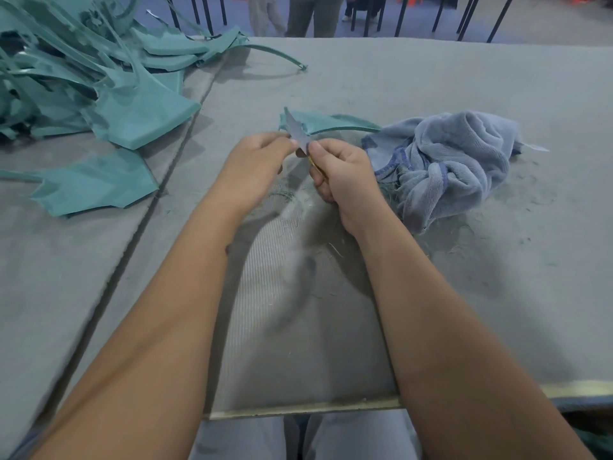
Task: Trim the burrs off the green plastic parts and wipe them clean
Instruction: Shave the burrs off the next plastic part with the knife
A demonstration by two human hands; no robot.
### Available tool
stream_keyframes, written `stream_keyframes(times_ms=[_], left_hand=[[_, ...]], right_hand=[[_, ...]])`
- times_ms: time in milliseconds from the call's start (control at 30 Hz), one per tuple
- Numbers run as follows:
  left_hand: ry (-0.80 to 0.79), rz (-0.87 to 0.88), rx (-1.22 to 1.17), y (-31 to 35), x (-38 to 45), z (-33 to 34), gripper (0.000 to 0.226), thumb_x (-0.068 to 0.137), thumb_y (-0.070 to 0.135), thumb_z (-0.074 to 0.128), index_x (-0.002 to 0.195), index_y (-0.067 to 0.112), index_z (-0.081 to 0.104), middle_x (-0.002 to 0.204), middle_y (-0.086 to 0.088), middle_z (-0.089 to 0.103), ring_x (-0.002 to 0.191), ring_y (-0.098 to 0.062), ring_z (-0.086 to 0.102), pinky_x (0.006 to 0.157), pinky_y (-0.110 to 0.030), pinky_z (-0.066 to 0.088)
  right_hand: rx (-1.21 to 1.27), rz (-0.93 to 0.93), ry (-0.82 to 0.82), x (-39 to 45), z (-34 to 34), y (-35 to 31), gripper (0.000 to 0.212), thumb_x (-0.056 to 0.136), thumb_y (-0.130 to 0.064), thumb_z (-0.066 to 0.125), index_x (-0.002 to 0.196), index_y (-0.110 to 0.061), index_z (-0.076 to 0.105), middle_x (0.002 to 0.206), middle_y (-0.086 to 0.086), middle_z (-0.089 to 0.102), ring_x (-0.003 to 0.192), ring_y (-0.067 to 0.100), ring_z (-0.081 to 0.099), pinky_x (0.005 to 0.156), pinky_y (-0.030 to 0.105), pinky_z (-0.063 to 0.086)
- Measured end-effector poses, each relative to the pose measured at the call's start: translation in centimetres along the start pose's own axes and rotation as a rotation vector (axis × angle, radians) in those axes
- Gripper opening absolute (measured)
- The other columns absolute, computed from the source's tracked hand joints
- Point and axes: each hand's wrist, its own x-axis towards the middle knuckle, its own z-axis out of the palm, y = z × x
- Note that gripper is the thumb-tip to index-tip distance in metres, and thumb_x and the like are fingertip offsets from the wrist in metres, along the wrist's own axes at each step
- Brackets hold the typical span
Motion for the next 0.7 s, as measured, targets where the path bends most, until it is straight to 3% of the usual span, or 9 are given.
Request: stream_keyframes(times_ms=[133,233,333,433,533,700], left_hand=[[-0.048,0.072,0.004,-0.19,-0.33,0.2,0.016,0.098,0.027,0.055,0.094,0.023,0.07,0.041,0.024,0.049,0.037,0.011,0.044,0.04,-0.002,0.028],[-0.022,0.085,0.042,-0.24,-0.33,0.53,0.02,0.101,0.023,0.05,0.103,0.02,0.07,0.038,0.019,0.045,0.035,0.005,0.04,0.039,-0.006,0.026],[-0.019,0.1,0.078,-0.36,-0.36,0.63,0.023,0.102,0.025,0.048,0.094,0.028,0.07,0.043,0.012,0.036,0.035,-0.002,0.03,0.039,-0.014,0.024],[0.01,0.096,0.127,-0.6,-0.28,0.53,0.031,0.102,0.029,0.047,0.075,0.021,0.059,0.055,0.005,0.025,0.039,-0.005,0.021,0.044,-0.025,0.018],[0.026,0.074,0.126,-0.68,-0.12,0.3,0.025,0.102,0.031,0.046,0.088,0.014,0.059,0.058,0.002,0.024,0.041,-0.005,0.019,0.046,-0.027,0.017],[0.02,0.079,0.141,-0.76,-0.03,0.47,0.02,0.102,0.031,0.046,0.093,0.017,0.057,0.06,0.0,0.025,0.043,-0.006,0.02,0.047,-0.027,0.017]], right_hand=[[0.028,0.015,-0.006,-0.17,0.0,0.0,0.027,0.101,-0.007,0.046,0.076,-0.008,0.059,0.056,0.004,0.036,0.037,0.001,0.027,0.038,0.012,0.023],[0.046,0.02,0.025,-0.15,0.04,0.16,0.029,0.101,-0.007,0.045,0.074,-0.008,0.056,0.056,0.003,0.034,0.037,0.0,0.026,0.038,0.012,0.022],[0.059,0.017,0.064,-0.1,0.01,0.25,0.031,0.101,-0.007,0.045,0.072,-0.009,0.056,0.055,0.003,0.035,0.037,0.0,0.026,0.038,0.012,0.023],[0.11,0.036,0.152,0.14,-0.22,0.29,0.031,0.102,-0.01,0.045,0.072,-0.011,0.055,0.054,0.003,0.035,0.036,0.001,0.026,0.037,0.013,0.023],[0.152,0.063,0.202,0.35,-0.46,0.27,0.031,0.102,-0.012,0.045,0.073,-0.011,0.054,0.054,0.003,0.035,0.036,0.002,0.026,0.036,0.015,0.022],[0.141,0.05,0.231,0.41,-0.2,0.44,0.031,0.102,-0.012,0.046,0.072,-0.011,0.055,0.055,0.003,0.035,0.038,0.003,0.026,0.038,0.016,0.023]])
